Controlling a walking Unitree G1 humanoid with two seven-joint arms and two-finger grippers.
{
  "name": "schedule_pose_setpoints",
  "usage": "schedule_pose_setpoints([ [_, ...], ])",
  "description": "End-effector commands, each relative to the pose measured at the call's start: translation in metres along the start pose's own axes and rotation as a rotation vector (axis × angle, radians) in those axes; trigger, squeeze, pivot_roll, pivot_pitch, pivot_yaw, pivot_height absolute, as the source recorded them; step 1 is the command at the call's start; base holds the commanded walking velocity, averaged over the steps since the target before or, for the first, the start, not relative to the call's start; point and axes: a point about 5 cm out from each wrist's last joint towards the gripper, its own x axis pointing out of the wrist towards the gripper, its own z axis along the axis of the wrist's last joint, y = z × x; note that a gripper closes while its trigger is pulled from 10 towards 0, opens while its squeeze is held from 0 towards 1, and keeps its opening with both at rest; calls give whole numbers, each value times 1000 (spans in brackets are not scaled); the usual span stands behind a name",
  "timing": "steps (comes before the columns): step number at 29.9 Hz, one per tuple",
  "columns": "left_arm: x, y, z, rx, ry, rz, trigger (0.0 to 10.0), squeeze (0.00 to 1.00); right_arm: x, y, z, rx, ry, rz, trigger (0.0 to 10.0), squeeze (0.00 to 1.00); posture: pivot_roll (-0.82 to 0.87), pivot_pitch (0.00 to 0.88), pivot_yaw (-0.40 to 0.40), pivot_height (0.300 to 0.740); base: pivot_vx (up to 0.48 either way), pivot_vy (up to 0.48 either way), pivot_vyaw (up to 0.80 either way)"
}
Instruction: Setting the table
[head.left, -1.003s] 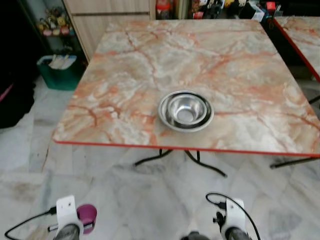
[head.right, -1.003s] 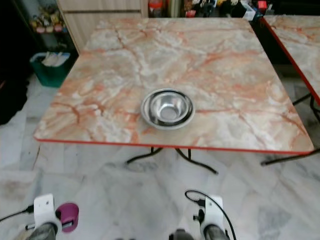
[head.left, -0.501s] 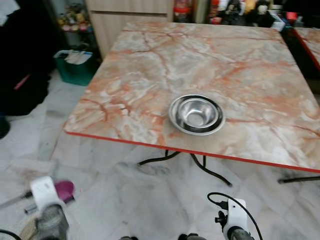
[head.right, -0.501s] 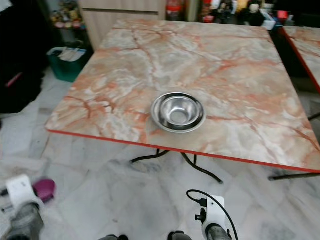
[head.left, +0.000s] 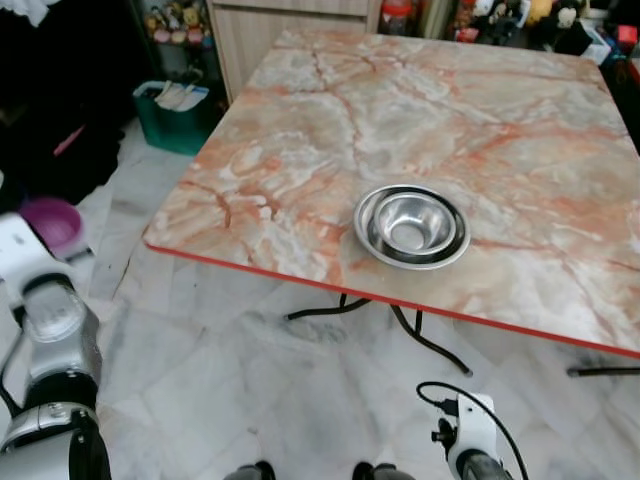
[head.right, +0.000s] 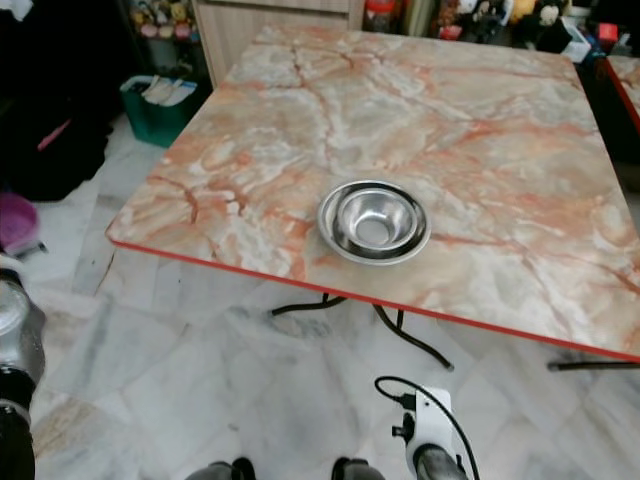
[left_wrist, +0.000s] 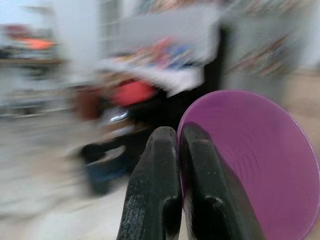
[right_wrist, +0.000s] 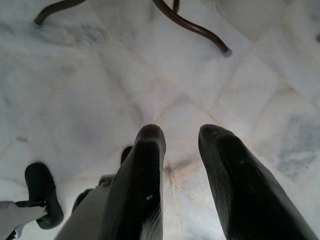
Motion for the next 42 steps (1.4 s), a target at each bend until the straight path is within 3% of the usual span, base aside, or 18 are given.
schedule_pose_setpoints([
  [1,1,-15,3,-59,18,-86,10000,0,-2,-1,-8,4,25,-2,10000,0,3,191,0,740,0,0,0],
  [3,2,-37,8,-117,43,-179,10000,0,-2,-1,-8,5,24,-3,10000,0,2,191,1,740,0,0,0],
  [4,2,-37,8,-117,43,-179,10000,0,-2,-1,-8,5,24,-3,10000,0,2,191,1,740,0,0,0],
  [5,1,-51,11,-174,63,-227,10000,0,-2,-1,-8,7,24,-5,10000,0,1,191,2,740,0,0,0],
  [6,1,-51,11,-174,63,-227,10000,0,-2,-1,-8,7,24,-5,10000,0,1,191,2,740,0,0,0],
  [9,-8,-88,17,-351,127,-317,10000,0,-2,-1,-8,10,24,-10,10000,0,-1,191,1,740,0,0,0],
  [11,-13,-100,18,-400,161,-349,10000,0,-2,-1,-8,10,24,-10,10000,0,0,192,2,740,0,0,0],
  [13,-13,-100,18,-400,161,-349,10000,0,-2,-1,-8,10,24,-10,10000,0,0,192,2,740,0,0,0],
  [15,-18,-114,17,-430,212,-397,10000,0,-2,0,-8,12,24,-11,10000,0,-1,190,6,740,0,0,0],
  [17,-24,-126,12,-398,270,-466,10000,0,-2,0,-9,17,32,-13,10000,0,1,192,9,740,0,0,0],
  [33,-21,-118,11,-366,309,-469,10000,0,-2,1,-10,20,42,-12,10000,0,4,191,11,740,0,0,-638],
  [42,-21,-118,14,-367,285,-476,10000,0,-2,1,-9,20,25,-16,10000,0,5,193,10,740,0,0,0],
])
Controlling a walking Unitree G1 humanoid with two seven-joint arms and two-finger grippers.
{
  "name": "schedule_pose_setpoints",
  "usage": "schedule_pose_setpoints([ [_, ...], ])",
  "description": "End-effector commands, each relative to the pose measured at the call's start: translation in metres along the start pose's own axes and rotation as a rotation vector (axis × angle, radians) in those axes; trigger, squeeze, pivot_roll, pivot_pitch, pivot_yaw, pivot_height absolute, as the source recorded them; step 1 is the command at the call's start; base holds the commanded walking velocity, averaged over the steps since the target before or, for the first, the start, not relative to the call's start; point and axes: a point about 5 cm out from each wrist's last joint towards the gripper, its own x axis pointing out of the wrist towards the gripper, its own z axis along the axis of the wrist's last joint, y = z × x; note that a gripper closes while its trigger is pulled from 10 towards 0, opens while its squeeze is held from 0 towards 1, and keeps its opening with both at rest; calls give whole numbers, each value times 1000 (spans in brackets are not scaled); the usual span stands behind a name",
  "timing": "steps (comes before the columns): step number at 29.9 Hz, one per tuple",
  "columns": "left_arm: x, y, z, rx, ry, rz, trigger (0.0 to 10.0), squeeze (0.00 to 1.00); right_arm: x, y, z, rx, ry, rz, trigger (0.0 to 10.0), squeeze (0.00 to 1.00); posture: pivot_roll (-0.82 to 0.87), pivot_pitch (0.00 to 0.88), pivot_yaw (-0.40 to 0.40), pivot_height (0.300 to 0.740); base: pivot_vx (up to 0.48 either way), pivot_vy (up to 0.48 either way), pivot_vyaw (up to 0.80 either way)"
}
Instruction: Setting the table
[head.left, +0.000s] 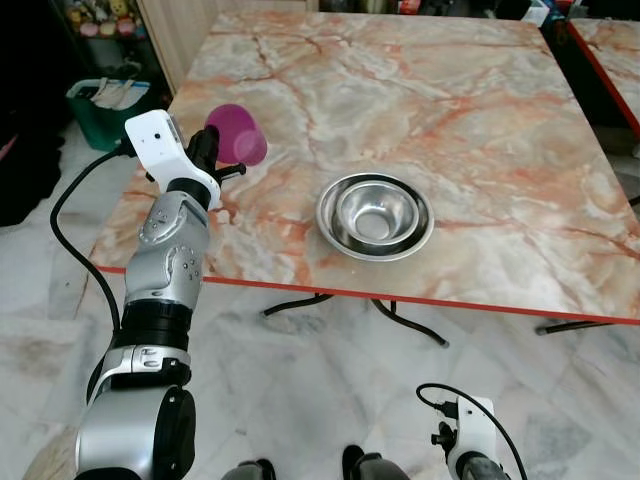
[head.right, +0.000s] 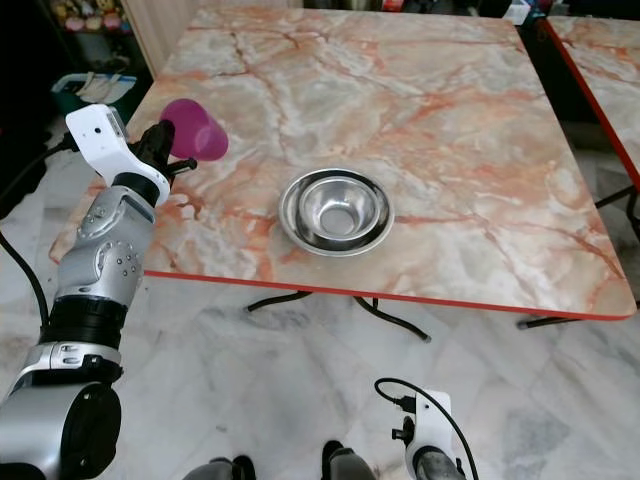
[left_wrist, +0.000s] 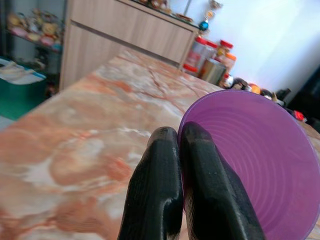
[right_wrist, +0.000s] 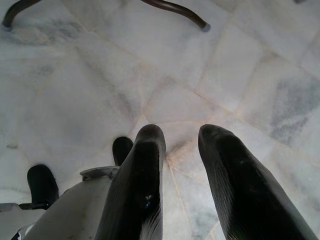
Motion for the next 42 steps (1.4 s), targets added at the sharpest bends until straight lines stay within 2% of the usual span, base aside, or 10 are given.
schedule_pose_setpoints([
  [1,0,2,10,14,-34,-4,10000,0,-2,-2,-7,16,15,-11,10000,0,5,193,9,740,270,0,0],
  [8,-1,3,11,21,-35,-3,10000,0,-2,-1,-8,27,28,-9,10000,0,6,192,10,740,280,0,-465],
  [18,-1,2,13,17,-36,-10,10000,0,-2,-1,-8,10,31,-6,10000,0,6,193,10,740,297,0,0],
  [24,-2,2,12,15,-33,-14,10000,0,-2,-1,-7,16,20,2,10000,0,6,193,10,740,300,0,-410],
  [29,-4,0,8,22,-6,-48,10000,0,-2,-1,-7,11,20,0,10000,0,8,195,11,740,286,0,0],
  [42,-4,-3,7,49,47,-110,10000,0,-2,-1,-8,10,24,3,10000,0,11,198,12,740,0,0,0],
])
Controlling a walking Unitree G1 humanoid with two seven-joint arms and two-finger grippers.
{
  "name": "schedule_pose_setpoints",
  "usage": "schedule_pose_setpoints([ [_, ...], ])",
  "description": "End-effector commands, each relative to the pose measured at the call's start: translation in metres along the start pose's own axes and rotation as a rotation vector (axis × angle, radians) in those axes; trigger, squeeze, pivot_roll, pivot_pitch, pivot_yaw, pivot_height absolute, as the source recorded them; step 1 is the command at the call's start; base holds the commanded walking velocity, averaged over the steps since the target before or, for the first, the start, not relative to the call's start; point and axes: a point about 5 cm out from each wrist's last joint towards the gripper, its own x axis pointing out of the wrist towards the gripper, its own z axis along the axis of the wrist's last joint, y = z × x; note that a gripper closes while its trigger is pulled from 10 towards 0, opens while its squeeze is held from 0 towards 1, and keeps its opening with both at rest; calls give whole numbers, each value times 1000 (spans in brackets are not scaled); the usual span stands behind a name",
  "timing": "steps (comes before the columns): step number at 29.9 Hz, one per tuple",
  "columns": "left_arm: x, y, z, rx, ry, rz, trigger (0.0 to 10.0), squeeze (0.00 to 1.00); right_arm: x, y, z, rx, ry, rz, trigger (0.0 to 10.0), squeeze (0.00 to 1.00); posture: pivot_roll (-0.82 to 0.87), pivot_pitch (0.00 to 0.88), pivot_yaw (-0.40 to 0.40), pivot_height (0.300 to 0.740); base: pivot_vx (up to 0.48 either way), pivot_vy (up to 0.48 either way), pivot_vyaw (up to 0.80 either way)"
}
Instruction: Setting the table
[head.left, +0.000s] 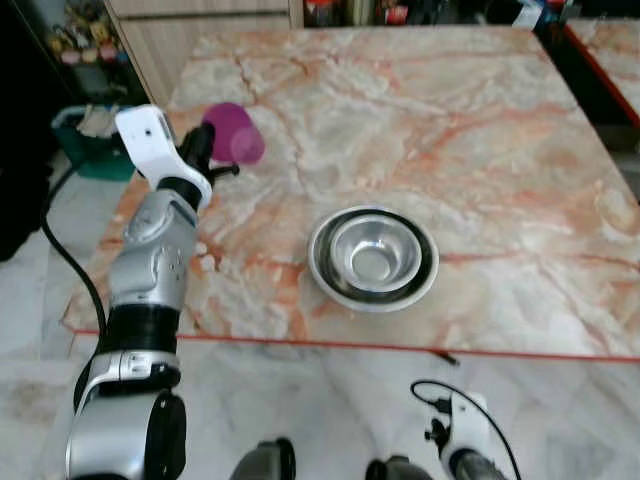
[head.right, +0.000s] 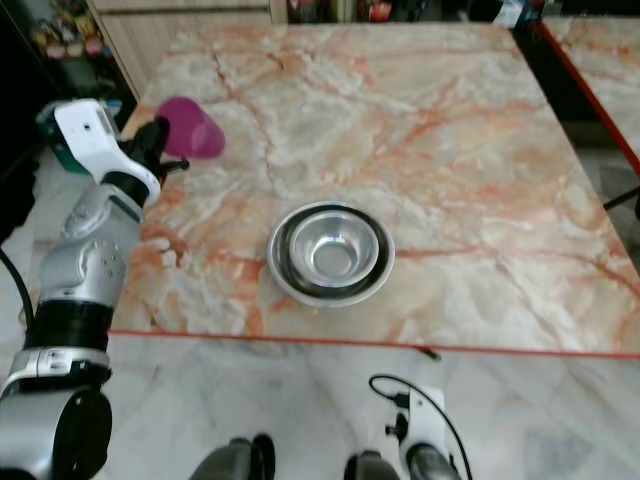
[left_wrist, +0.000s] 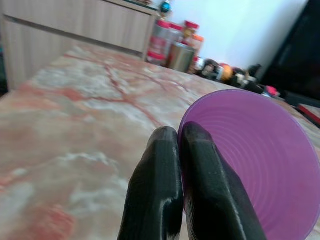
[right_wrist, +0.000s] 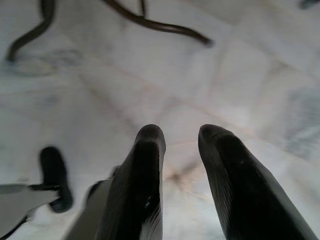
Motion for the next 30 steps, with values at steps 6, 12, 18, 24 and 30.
schedule_pose_setpoints([
  [6,0,-2,-1,53,68,-34,10000,0,-2,4,-9,7,30,8,10000,0,13,198,13,740,0,0,0],
  [12,4,-7,-20,133,247,-40,10000,0,-2,4,-9,4,32,7,10000,0,11,197,13,740,0,0,0],
  [18,17,-11,-17,153,306,-9,10000,0,-2,4,-9,5,32,8,10000,0,19,199,19,740,0,0,0],
  [24,25,-16,-13,164,379,-14,10000,0,-2,4,-10,10,32,5,10000,0,17,198,26,740,0,0,0],
  [30,27,-18,-14,173,449,-43,10000,0,-2,5,-10,12,34,4,10000,0,17,198,26,740,0,0,0],
])
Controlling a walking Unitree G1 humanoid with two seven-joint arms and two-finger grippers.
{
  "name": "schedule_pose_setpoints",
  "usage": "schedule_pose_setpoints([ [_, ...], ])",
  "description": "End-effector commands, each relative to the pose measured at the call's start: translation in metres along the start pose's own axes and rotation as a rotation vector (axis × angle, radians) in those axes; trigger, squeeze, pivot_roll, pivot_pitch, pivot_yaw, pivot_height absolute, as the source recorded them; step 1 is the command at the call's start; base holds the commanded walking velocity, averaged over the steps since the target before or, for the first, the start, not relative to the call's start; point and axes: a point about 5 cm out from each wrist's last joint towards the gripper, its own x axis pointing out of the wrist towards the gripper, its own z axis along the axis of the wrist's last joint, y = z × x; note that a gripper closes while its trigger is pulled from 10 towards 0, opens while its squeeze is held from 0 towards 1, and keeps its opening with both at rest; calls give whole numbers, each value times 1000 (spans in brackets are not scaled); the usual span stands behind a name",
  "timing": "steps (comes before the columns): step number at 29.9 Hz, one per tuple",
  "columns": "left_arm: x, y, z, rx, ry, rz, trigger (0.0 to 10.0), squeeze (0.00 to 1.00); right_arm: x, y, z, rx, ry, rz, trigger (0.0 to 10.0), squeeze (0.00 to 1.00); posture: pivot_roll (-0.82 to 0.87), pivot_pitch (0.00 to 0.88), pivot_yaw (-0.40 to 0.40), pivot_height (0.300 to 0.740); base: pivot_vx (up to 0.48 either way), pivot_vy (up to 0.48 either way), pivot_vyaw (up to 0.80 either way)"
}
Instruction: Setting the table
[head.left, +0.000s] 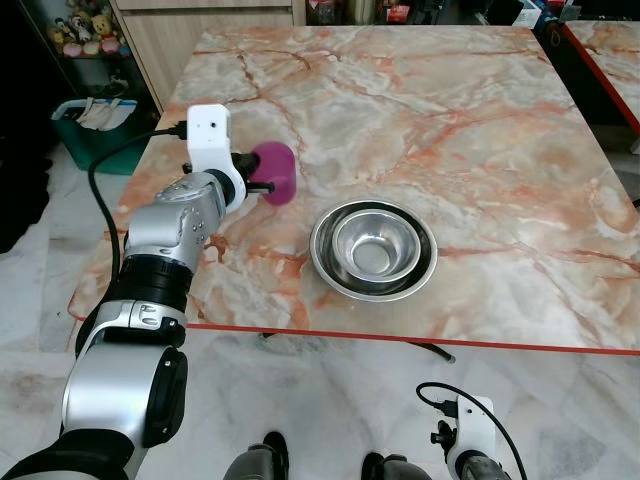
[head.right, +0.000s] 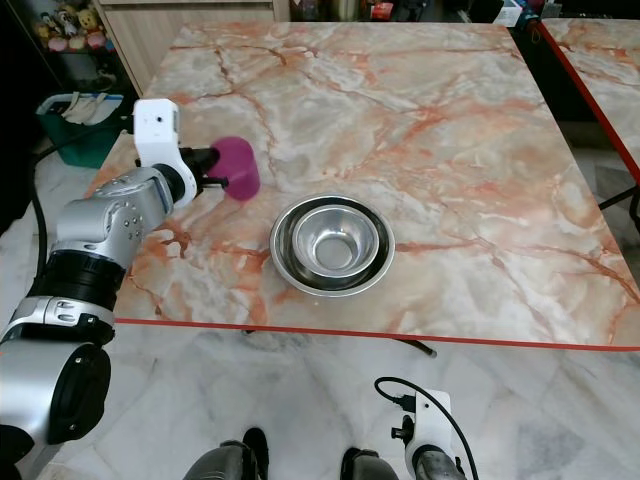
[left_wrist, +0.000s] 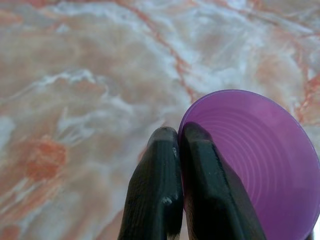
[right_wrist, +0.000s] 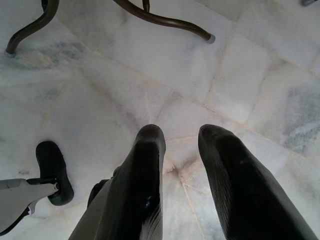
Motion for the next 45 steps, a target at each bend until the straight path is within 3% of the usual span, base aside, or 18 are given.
schedule_pose_setpoints([
  [1,-1,3,5,20,28,2,10000,0,-2,0,-9,8,28,-6,10000,0,24,197,33,740,0,0,0],
  [20,-4,0,4,42,88,-42,10000,0,-2,1,-9,15,29,-9,10000,0,27,197,39,740,0,0,0],
  [21,-4,-2,4,44,88,-51,10000,137,-2,1,-9,15,29,-9,10000,0,27,197,39,740,0,0,0],
  [22,-4,-2,4,44,88,-51,10000,137,-2,1,-9,15,29,-9,10000,0,27,197,39,740,0,0,0],
  [23,-4,-3,4,45,88,-58,10000,361,-2,1,-9,15,29,-10,10000,0,26,196,39,740,0,0,0],
  [24,-4,-3,4,45,88,-62,10000,361,-2,1,-9,15,29,-10,10000,0,26,196,39,740,0,0,0],
  [26,-4,-4,3,50,88,-69,10000,600,-2,1,-9,16,29,-10,10000,0,26,196,40,740,0,0,0],
  [39,-4,-6,5,50,81,-82,10000,588,-2,1,-9,18,28,-10,10000,0,26,196,41,740,0,0,0],
  [40,-4,-6,5,49,79,-79,10000,506,-2,1,-9,17,28,-11,10000,0,25,197,41,740,0,0,0],
  [41,-4,-6,5,49,78,-78,10000,506,-2,1,-9,17,28,-10,10000,0,25,197,41,740,0,0,0],
  [43,-5,-5,5,51,74,-66,10000,0,-2,1,-9,17,29,-11,10000,0,25,195,39,740,0,0,0],
  [45,-5,-4,5,52,73,-60,10000,0,-2,1,-9,16,29,-11,10000,0,27,197,39,740,0,0,0],
])
